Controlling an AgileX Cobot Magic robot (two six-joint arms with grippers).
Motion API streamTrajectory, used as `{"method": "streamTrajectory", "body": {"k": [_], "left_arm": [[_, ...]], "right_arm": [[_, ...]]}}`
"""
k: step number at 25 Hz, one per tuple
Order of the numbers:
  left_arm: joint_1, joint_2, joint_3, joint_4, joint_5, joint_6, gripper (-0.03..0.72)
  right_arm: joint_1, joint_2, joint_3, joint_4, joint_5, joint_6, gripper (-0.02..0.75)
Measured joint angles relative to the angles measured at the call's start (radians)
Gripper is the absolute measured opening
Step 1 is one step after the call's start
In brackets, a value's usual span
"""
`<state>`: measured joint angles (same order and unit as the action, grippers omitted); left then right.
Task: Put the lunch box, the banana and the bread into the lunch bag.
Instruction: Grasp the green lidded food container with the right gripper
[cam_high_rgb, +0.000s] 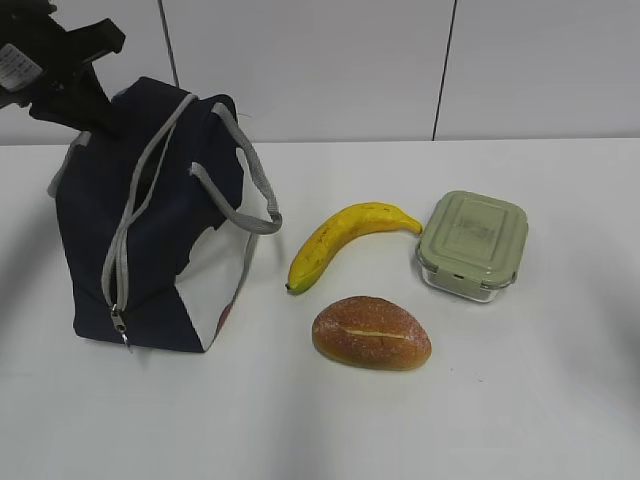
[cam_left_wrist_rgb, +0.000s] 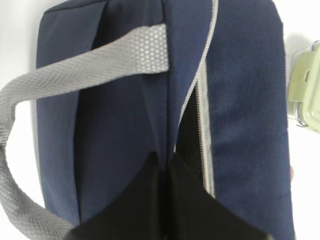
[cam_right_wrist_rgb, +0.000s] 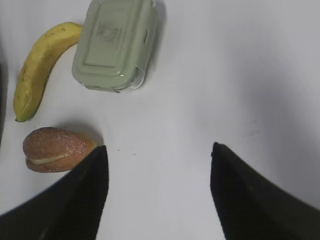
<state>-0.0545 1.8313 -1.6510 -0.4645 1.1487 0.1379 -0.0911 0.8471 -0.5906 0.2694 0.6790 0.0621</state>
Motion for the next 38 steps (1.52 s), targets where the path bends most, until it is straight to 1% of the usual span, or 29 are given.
{"method": "streamTrajectory", "body": {"k": [7,10,15,19,22,26,31,34,36,38], "left_arm": [[0.0,0.0,0.0,0.0,0.0,0.0,-0.003],[0.0,0.0,0.0,0.0,0.001,0.0,-0.003],[0.0,0.0,0.0,0.0,0.002,0.0,-0.003],[0.0,0.0,0.0,0.0,0.002,0.0,-0.003],[0.0,0.0,0.0,0.0,0.002,0.0,-0.003],[0.0,0.0,0.0,0.0,0.002,0.0,-0.003],[0.0,0.0,0.0,0.0,0.002,0.0,-0.003],[0.0,0.0,0.0,0.0,0.002,0.0,-0.003],[0.0,0.0,0.0,0.0,0.002,0.0,-0.003],[0.0,0.0,0.0,0.0,0.002,0.0,-0.003]], "right_arm": [[0.0,0.282,-0.174,0.078,0.011,-0.025,0.474],[0.0,0.392,-0.26,0.145,0.047,-0.093,0.474],[0.0,0.567,-0.384,0.295,0.109,-0.226,0.475],[0.0,0.677,-0.445,0.359,0.13,-0.305,0.474],[-0.009,0.749,-0.459,0.403,0.141,-0.368,0.474],[-0.055,0.826,-0.461,0.491,0.171,-0.489,0.475],[-0.157,0.892,-0.461,0.602,0.201,-0.665,0.475],[-0.203,0.934,-0.463,0.668,0.226,-0.769,0.478],[-0.232,0.969,-0.463,0.731,0.25,-0.841,0.495],[-0.249,1.0,-0.463,0.792,0.263,-0.917,0.53]]}}
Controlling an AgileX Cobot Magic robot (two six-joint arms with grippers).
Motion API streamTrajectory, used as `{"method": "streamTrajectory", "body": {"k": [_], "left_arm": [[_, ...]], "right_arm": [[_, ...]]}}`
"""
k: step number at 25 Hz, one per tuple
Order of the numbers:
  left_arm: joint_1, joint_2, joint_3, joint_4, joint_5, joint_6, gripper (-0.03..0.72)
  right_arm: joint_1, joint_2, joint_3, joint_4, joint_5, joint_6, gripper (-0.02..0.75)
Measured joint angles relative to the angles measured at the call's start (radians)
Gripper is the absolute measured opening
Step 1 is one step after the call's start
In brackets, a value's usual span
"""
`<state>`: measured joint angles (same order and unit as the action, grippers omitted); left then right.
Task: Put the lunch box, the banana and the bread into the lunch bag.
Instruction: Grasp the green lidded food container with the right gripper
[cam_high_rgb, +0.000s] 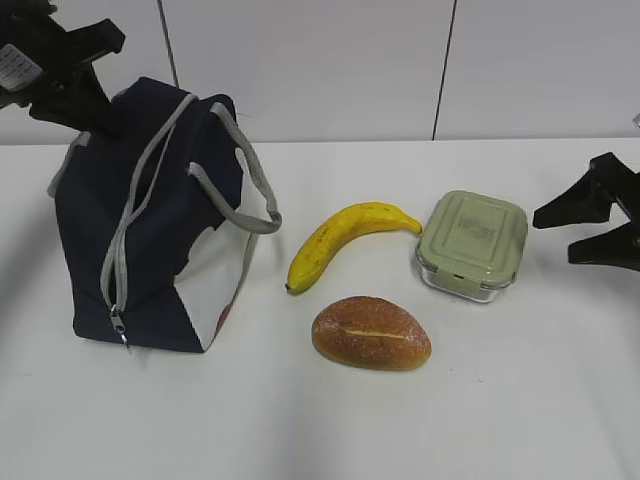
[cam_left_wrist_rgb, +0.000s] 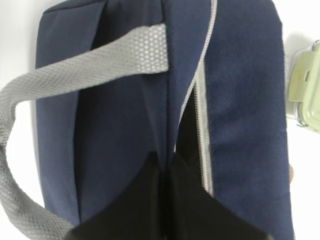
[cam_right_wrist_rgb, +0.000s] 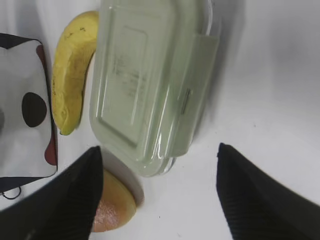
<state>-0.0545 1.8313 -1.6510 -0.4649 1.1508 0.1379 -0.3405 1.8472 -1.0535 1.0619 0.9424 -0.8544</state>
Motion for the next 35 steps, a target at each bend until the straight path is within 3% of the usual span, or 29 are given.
{"method": "streamTrajectory", "body": {"k": [4,17,35], "left_arm": [[0.0,0.0,0.0,0.0,0.0,0.0,-0.003],[0.0,0.0,0.0,0.0,-0.001,0.0,-0.003],[0.0,0.0,0.0,0.0,0.01,0.003,-0.003]], "right_arm": [[-0.009,0.057,-0.002,0.097,0.007,-0.105,0.591],[-0.009,0.252,-0.026,0.306,0.067,-0.288,0.603],[0.056,0.282,-0.068,0.347,0.06,-0.317,0.593]]}}
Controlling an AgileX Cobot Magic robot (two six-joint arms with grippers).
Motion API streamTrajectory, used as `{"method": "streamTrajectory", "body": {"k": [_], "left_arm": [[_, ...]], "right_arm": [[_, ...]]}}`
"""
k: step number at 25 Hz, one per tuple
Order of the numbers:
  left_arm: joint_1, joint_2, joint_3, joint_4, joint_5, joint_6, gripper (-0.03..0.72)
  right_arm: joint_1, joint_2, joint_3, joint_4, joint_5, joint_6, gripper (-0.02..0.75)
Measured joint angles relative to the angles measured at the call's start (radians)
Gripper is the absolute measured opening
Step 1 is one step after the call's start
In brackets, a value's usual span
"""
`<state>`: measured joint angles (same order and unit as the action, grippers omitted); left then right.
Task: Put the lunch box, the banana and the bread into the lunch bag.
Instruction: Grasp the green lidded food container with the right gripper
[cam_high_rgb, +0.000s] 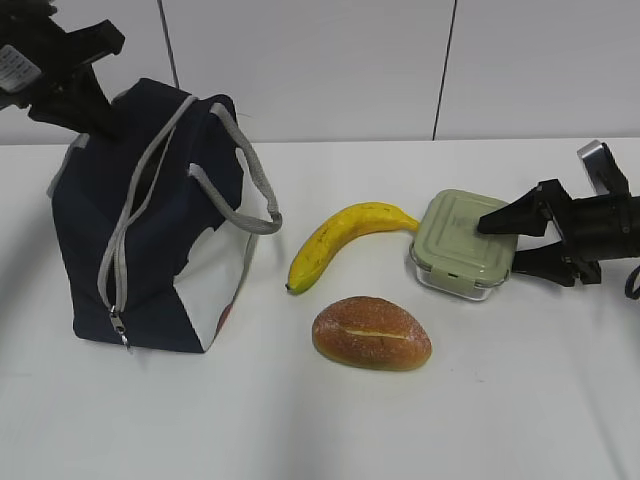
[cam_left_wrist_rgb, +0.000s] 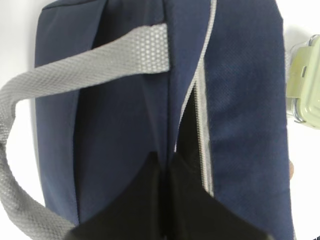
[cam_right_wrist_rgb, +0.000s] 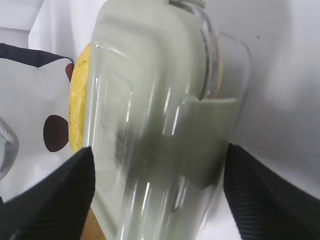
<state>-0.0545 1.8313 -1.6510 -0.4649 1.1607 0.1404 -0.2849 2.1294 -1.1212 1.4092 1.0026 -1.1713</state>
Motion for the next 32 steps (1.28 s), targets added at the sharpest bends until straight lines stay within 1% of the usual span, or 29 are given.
{"method": "streamTrajectory", "body": {"k": [11,12,21,23,32], "left_arm": [[0.0,0.0,0.0,0.0,0.005,0.0,-0.003],[0.0,0.0,0.0,0.0,0.005,0.0,-0.003],[0.0,0.0,0.0,0.0,0.005,0.0,-0.003],[0.0,0.0,0.0,0.0,0.005,0.0,-0.003],[0.0,0.0,0.0,-0.001,0.006,0.0,-0.003]], "right_arm": [[0.01,0.015,-0.002,0.006,-0.019,0.004,0.584],[0.01,0.021,-0.002,0.006,-0.017,0.004,0.576],[0.01,0.052,-0.004,0.032,0.049,-0.003,0.407],[0.01,0.052,-0.004,0.032,0.056,-0.007,0.394],[0.01,0.06,-0.006,0.019,0.095,-0.009,0.39]]}}
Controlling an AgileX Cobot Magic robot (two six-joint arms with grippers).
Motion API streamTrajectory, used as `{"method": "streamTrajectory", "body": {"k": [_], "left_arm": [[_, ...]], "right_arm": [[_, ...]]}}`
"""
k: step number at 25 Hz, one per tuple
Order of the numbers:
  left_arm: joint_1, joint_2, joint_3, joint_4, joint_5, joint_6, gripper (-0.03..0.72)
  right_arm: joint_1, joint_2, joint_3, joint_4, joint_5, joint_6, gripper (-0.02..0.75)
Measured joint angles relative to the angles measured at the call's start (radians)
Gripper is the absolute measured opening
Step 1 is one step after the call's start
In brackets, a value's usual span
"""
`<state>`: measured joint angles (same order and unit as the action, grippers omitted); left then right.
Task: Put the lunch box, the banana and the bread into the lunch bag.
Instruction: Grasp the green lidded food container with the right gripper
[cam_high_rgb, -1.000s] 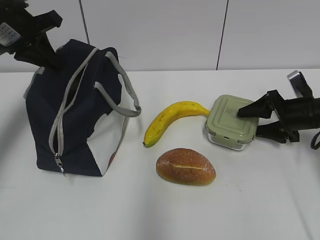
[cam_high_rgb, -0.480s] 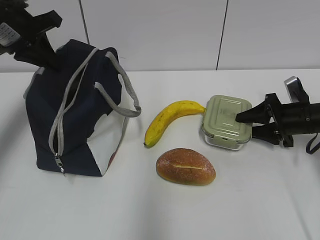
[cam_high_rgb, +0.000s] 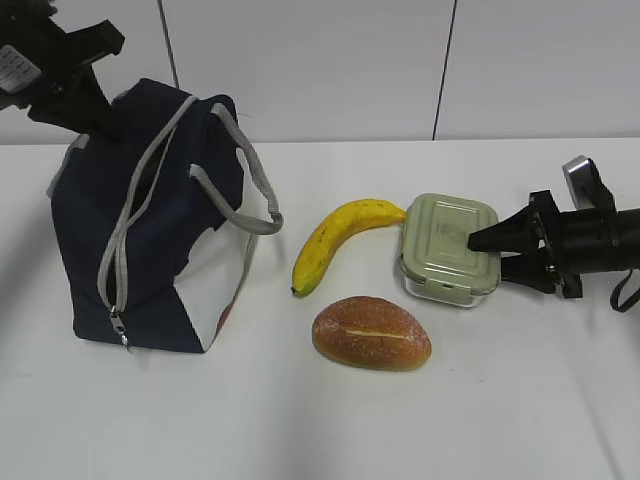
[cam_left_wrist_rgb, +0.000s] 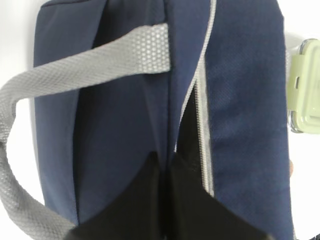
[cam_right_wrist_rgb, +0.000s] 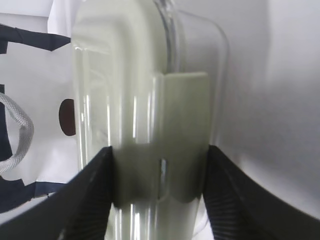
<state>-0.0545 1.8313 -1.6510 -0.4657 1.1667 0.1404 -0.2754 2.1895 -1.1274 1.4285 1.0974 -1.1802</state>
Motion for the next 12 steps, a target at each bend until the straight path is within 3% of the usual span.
{"method": "streamTrajectory", "body": {"k": [12], "left_arm": [[0.0,0.0,0.0,-0.042,0.001,0.001,-0.003]], "right_arm": [[0.0,-0.108,-0.011,-0.079,0.007,0.052,0.388]]}}
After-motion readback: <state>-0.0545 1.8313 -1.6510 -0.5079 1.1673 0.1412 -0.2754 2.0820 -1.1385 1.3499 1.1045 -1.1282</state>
